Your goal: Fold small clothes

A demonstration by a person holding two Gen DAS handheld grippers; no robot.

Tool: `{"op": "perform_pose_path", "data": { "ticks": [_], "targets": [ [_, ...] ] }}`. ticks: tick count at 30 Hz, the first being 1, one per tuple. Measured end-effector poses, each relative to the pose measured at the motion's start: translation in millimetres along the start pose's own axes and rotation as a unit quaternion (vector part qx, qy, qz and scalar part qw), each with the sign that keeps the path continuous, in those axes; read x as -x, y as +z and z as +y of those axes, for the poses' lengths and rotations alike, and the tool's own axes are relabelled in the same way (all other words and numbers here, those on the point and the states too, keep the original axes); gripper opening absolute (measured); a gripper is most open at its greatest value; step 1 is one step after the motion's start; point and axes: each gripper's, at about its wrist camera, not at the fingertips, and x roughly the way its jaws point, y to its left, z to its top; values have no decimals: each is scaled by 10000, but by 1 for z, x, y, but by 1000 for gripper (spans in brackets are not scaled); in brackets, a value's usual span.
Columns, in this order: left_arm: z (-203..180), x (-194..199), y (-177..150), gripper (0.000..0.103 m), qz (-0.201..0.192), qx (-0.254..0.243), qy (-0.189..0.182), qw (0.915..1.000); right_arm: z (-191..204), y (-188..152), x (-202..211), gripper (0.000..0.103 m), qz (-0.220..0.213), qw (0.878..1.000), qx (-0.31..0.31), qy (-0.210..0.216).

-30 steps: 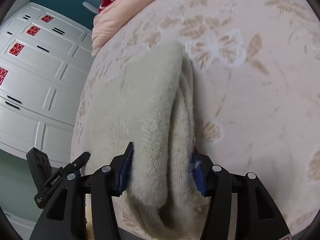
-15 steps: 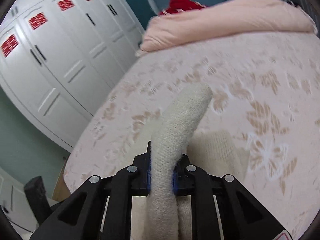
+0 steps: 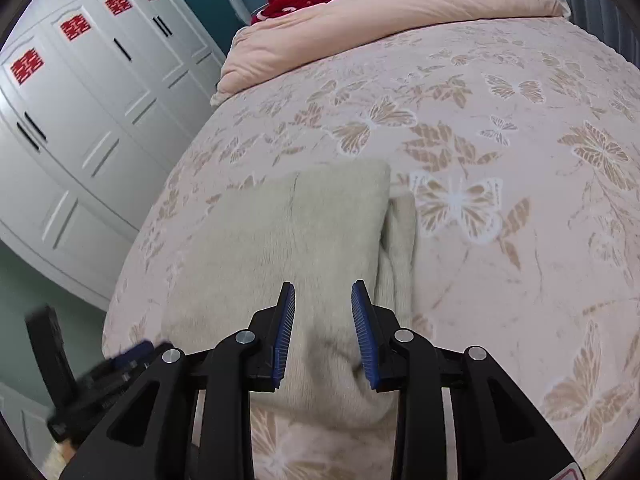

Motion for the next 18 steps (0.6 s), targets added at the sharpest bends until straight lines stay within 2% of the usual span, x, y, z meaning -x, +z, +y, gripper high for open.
{"op": "perform_pose_path", "data": {
  "ticks": [2,3,5,6,9,12,13,17,18],
  "targets": [
    [-9,5,1,76,-180,-123,6,9998,-14,-24,-32,25,419,9979,57,-486],
    [-14,-1,1,81,-125,-297,201,9993,-25,-31,-37,25,387,9984,-148,-375],
    [-20,-20,-4,81,65,-615,558,9965,-30,-30,-21,25,209,9980,-586,-78],
    [-18,-27,-7,82,136,-677,677,9953,-25,-26,-10,23,103,9982,-589,-60],
    [-11,-26,-9,82,180,-507,601,9967,-7,-21,13,22,-196,9994,-247,-113],
    [-13,-26,-10,82,191,-529,675,9961,-13,-35,-25,22,408,9979,-28,-508],
    [-14,-26,-11,81,213,-534,687,9960,-17,-40,-33,22,438,9975,-59,-551],
    [-21,-16,-14,80,204,-586,726,9954,-11,-35,-5,23,115,9984,-405,-384],
    [-23,-13,-15,80,199,-622,736,9951,-7,-34,2,26,61,9984,-393,-405]
  ]
}}
